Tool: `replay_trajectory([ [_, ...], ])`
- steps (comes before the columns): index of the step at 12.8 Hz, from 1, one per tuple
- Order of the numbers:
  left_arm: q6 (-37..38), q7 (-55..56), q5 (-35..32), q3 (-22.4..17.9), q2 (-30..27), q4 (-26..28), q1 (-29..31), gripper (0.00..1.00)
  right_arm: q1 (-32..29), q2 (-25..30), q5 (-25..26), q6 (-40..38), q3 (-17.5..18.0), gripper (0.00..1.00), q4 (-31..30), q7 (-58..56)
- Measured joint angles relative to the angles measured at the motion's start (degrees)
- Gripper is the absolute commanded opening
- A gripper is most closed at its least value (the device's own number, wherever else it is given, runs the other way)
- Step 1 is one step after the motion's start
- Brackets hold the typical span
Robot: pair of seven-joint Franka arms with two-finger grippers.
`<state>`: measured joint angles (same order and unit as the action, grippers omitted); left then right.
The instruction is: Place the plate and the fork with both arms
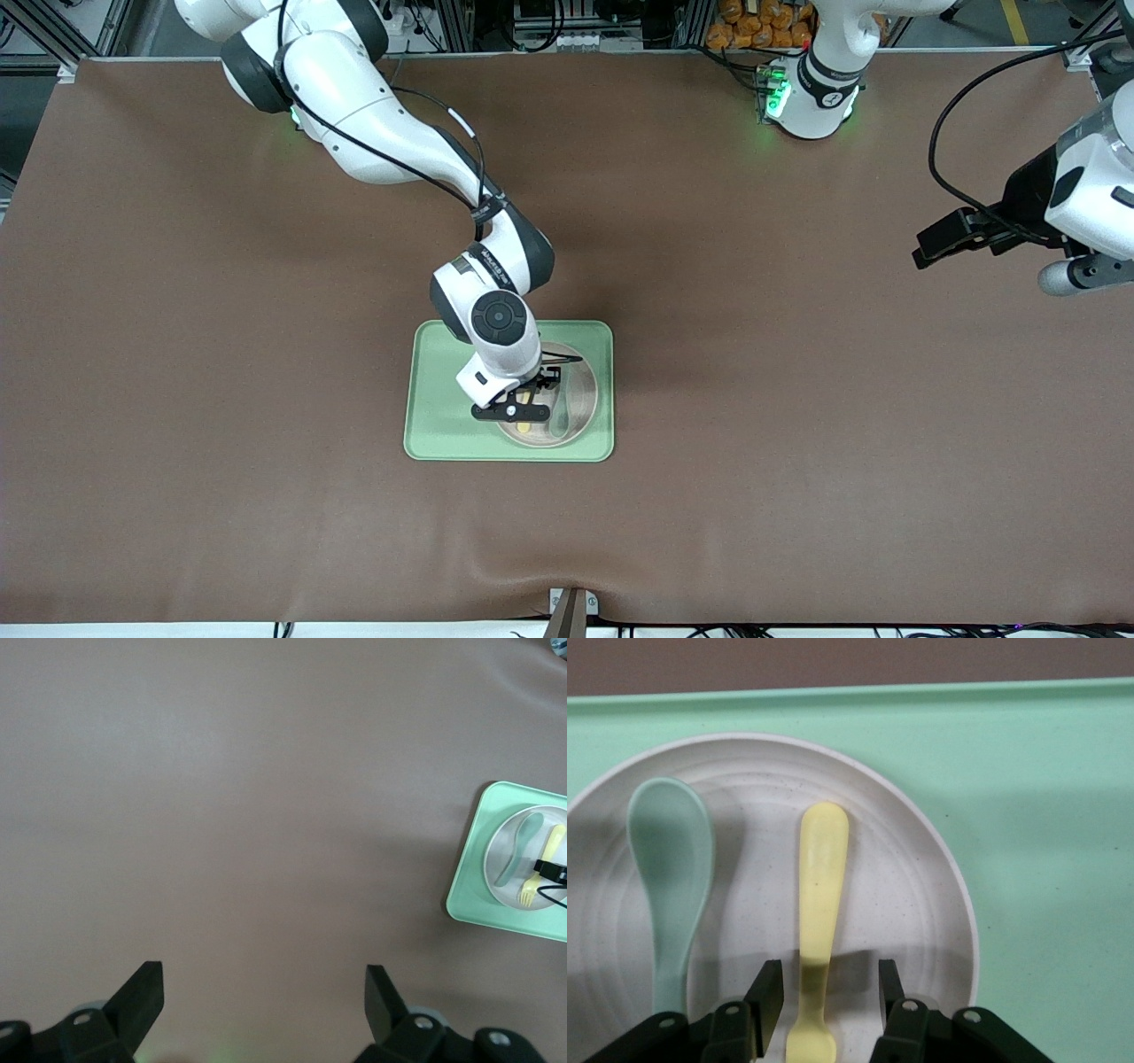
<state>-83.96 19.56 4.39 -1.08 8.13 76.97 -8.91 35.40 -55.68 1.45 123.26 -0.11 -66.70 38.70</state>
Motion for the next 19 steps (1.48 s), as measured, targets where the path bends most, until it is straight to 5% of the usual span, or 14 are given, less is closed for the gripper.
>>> replay_trajectory([
  [6, -0.3, -7.1, -0.2, 0.7, -4.9, 6.1, 6.0, 1.0, 0.8, -0.4, 0.0, 0.1, 0.0, 0.3, 0.1, 0.5],
  [10, -0.7, -7.2, -0.2, 1.8, -5.5, 7.6, 6.4, 1.0, 0.8, -0.5, 0.1, 0.1, -0.2, 0.01, 0.1, 0.5],
  [19, -1.1, -7.2, -0.2, 2.5, -5.5, 7.9, 6.3, 1.0, 0.2, 0.1, 0.1, -6.2, -1.1, 0.0, 5.1, 0.8],
])
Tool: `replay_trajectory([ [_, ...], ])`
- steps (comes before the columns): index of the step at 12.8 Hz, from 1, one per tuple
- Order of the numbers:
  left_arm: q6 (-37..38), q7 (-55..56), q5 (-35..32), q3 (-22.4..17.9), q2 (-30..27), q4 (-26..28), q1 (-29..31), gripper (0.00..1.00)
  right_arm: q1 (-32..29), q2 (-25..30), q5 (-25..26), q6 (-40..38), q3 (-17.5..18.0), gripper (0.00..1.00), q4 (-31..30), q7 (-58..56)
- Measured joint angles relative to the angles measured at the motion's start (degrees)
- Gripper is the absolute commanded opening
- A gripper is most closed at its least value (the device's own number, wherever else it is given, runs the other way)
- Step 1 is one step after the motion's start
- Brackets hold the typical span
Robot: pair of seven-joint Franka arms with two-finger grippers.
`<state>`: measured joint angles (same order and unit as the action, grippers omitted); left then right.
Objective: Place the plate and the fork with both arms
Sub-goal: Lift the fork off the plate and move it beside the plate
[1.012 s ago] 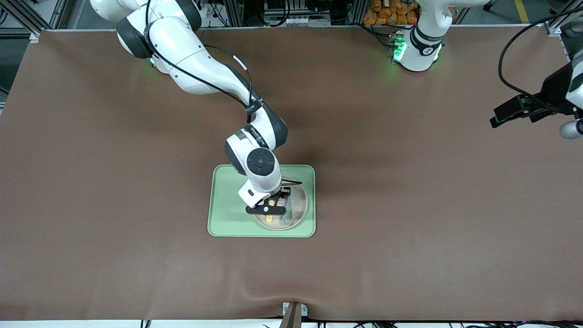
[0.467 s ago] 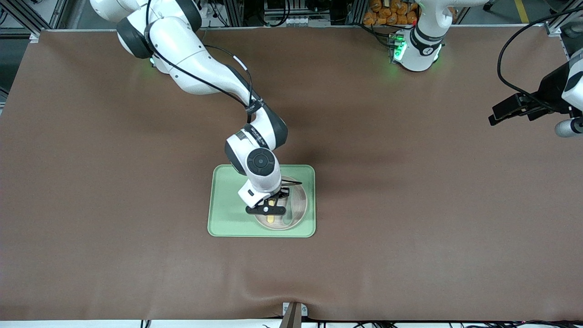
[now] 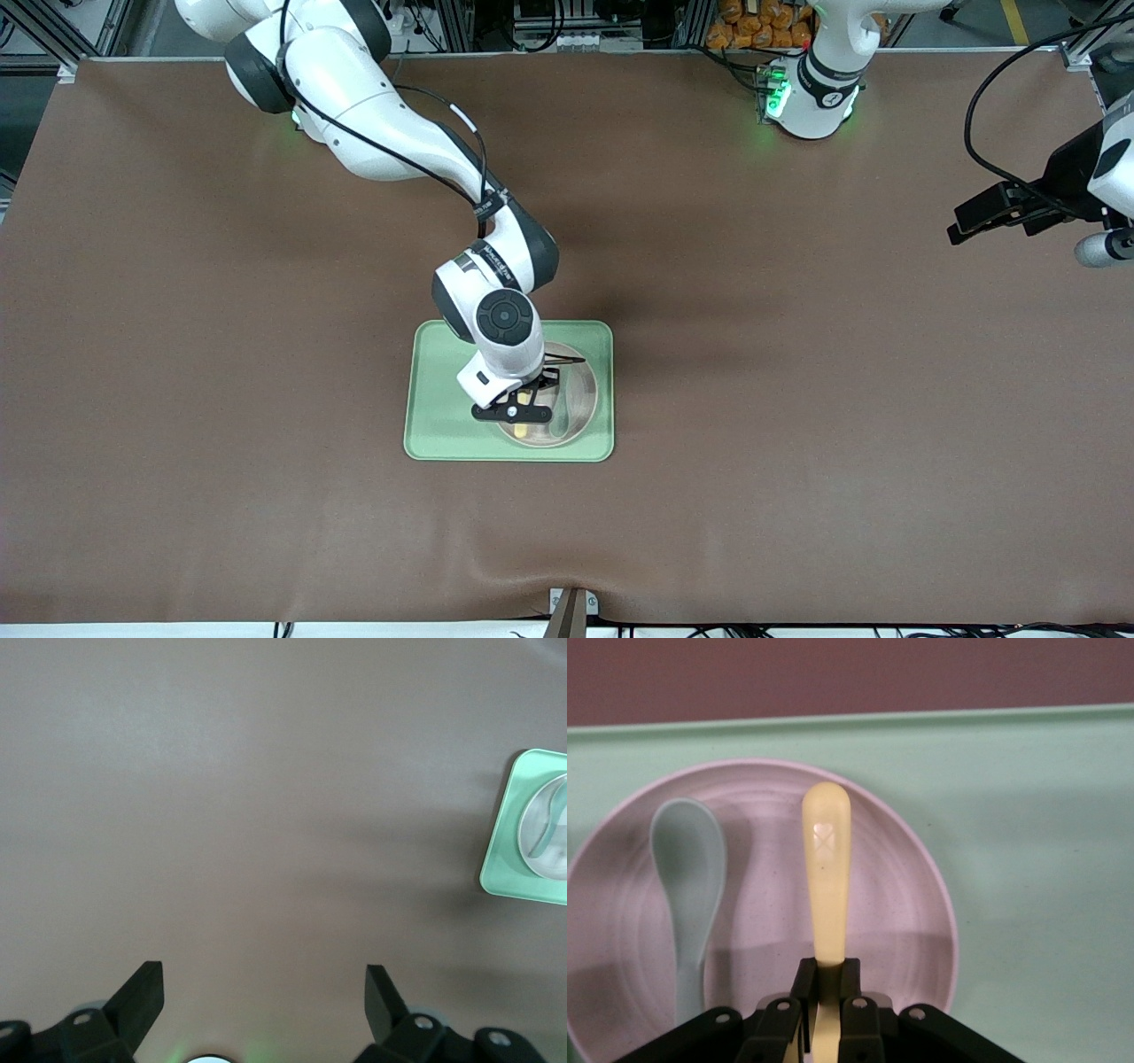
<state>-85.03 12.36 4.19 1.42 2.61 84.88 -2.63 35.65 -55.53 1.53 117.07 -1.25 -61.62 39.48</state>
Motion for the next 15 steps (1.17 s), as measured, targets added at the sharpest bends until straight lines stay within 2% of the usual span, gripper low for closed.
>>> replay_trajectory([
  [4, 0.0, 0.2, 0.0, 0.8, 0.0, 0.0, -0.1, 1.0, -4.6, 2.7, -0.2, -4.7, 0.1, 0.0, 1.1, -0.6],
  [8, 0.0, 0.2, 0.0, 0.9, 0.0, 0.1, -0.1, 1.0, -9.0, 4.0, -0.6, -8.2, 0.5, 0.0, -0.1, -6.7],
  [12, -0.1, 0.2, 0.0, 1.1, 0.0, 0.2, -0.1, 1.0, -9.2, 4.7, -0.5, -3.0, 0.6, 0.0, -6.2, -10.6],
  [15, -0.1, 0.2, 0.0, 1.2, 0.0, 0.2, -0.1, 1.0, -9.5, 8.5, -0.5, 2.3, 0.5, 0.0, -13.9, -13.1],
])
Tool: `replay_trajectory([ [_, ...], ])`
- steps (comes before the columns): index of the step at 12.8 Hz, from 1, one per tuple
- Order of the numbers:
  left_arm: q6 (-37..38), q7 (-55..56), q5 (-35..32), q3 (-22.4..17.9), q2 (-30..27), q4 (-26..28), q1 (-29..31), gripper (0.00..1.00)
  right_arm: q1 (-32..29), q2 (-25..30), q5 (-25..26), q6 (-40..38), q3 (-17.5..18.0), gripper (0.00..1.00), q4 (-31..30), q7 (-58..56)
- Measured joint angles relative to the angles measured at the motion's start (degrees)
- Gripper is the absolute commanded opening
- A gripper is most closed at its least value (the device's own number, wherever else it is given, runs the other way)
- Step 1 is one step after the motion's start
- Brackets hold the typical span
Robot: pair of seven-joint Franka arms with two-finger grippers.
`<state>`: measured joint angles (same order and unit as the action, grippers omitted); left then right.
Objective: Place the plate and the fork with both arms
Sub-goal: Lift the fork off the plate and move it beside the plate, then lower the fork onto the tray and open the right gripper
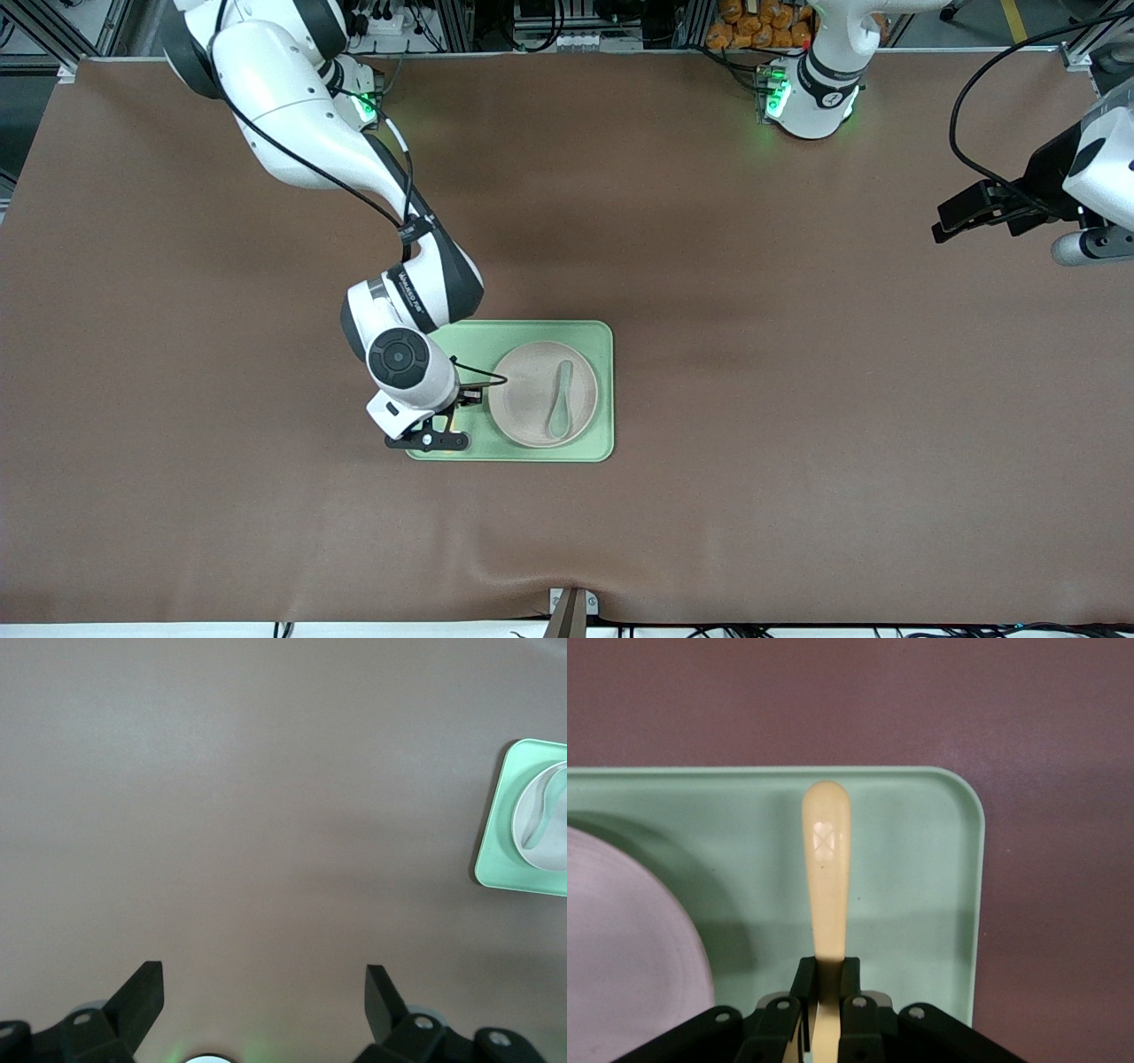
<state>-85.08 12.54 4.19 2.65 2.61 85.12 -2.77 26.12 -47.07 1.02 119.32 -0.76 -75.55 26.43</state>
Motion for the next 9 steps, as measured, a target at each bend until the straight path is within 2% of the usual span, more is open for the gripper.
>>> replay_trajectory([
  [4, 0.0, 0.0, 0.0, 0.0, 0.0, 0.0, 0.0, 1.0, -0.1, 3.4, 0.0, 9.0, 0.1, 0.0, -9.3, -0.4],
  [9, -0.1, 0.0, 0.0, 0.1, 0.0, 0.0, 0.0, 1.0, -0.1, 3.4, 0.0, 15.9, 0.3, 0.0, -13.8, -0.4],
])
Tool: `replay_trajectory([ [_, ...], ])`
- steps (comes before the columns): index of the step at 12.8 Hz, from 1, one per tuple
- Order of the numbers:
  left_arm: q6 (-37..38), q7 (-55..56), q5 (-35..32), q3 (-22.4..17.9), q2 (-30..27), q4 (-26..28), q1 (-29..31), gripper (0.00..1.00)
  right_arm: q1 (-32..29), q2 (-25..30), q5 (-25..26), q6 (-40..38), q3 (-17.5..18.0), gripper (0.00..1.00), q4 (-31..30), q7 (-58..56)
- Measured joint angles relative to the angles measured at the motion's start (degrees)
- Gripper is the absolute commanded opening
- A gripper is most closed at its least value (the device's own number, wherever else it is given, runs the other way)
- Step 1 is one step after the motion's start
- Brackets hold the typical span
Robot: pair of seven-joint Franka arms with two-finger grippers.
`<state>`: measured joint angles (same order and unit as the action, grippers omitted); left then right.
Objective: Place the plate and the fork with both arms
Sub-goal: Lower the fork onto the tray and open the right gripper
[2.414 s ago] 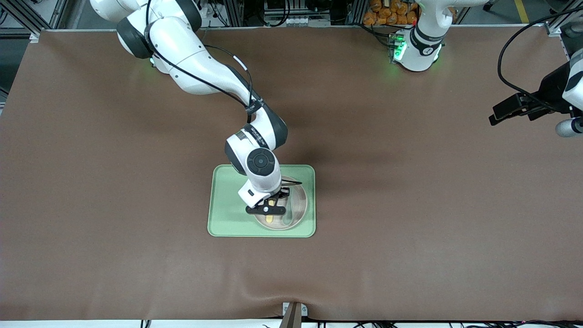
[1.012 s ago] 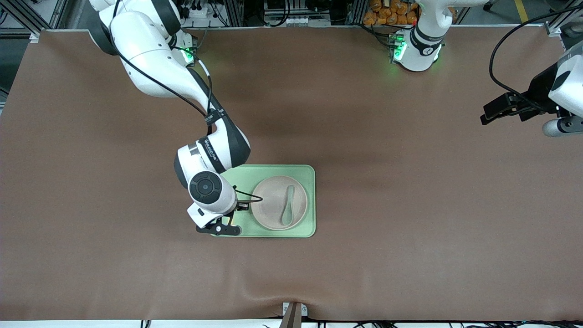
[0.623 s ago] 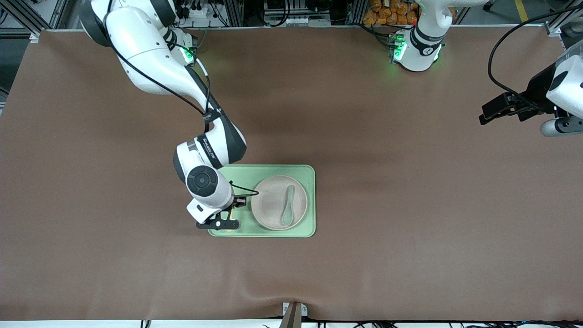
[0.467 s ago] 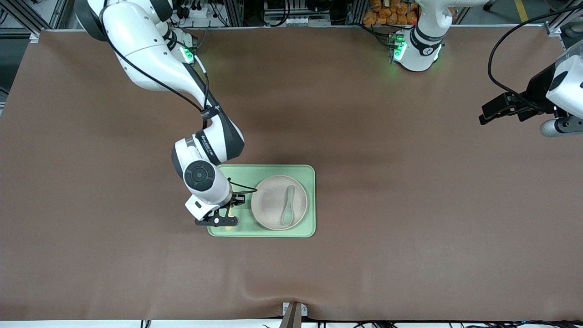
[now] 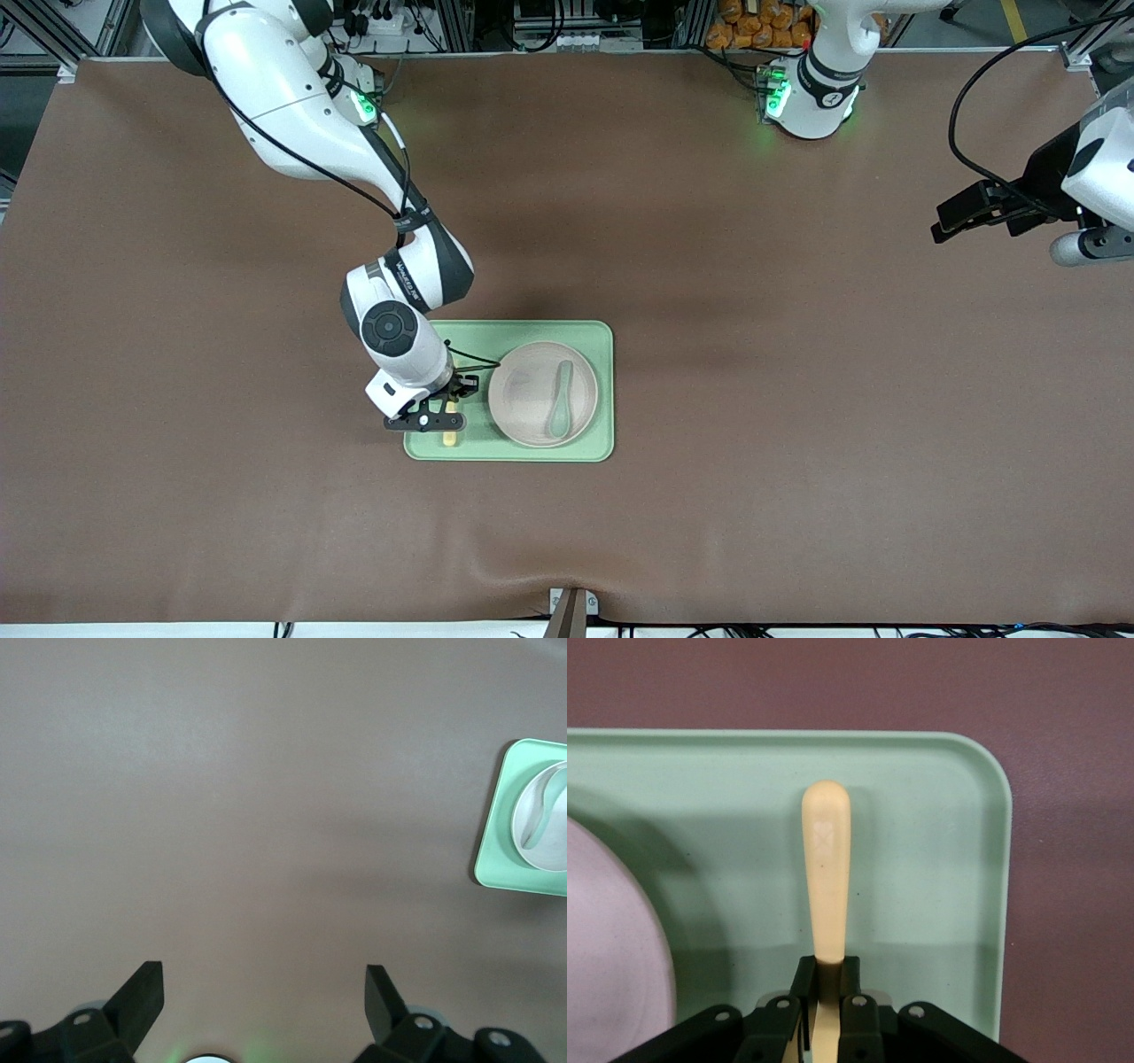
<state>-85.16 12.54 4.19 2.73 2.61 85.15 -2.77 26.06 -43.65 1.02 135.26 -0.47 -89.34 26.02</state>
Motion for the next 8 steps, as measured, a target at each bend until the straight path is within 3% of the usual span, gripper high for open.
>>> replay_trajectory([
  [2, 0.0, 0.0, 0.0, 0.0, 0.0, 0.0, 0.0, 1.0, 0.0, 0.0, 0.0, 0.6, 0.1, 0.0, -0.5, 0.0],
  [3, 0.0, 0.0, 0.0, 0.0, 0.0, 0.0, 0.0, 1.0, 0.0, 0.0, 0.0, 0.7, 0.2, 0.11, -0.5, 0.1],
  [5, 0.0, 0.0, 0.0, 0.0, 0.0, 0.0, 0.0, 1.0, 0.0, 0.0, 0.0, 0.6, 0.2, 0.79, -0.6, 0.2],
  [6, 0.0, 0.0, 0.0, 0.0, 0.0, 0.0, 0.0, 1.0, 0.0, 0.0, 0.0, 0.6, 0.2, 0.9, -0.6, 0.5],
  [8, 0.0, 0.0, 0.0, 0.0, 0.0, 0.1, 0.0, 1.0, 0.0, 0.2, 0.0, 0.5, 0.1, 1.0, -0.5, 2.0],
])
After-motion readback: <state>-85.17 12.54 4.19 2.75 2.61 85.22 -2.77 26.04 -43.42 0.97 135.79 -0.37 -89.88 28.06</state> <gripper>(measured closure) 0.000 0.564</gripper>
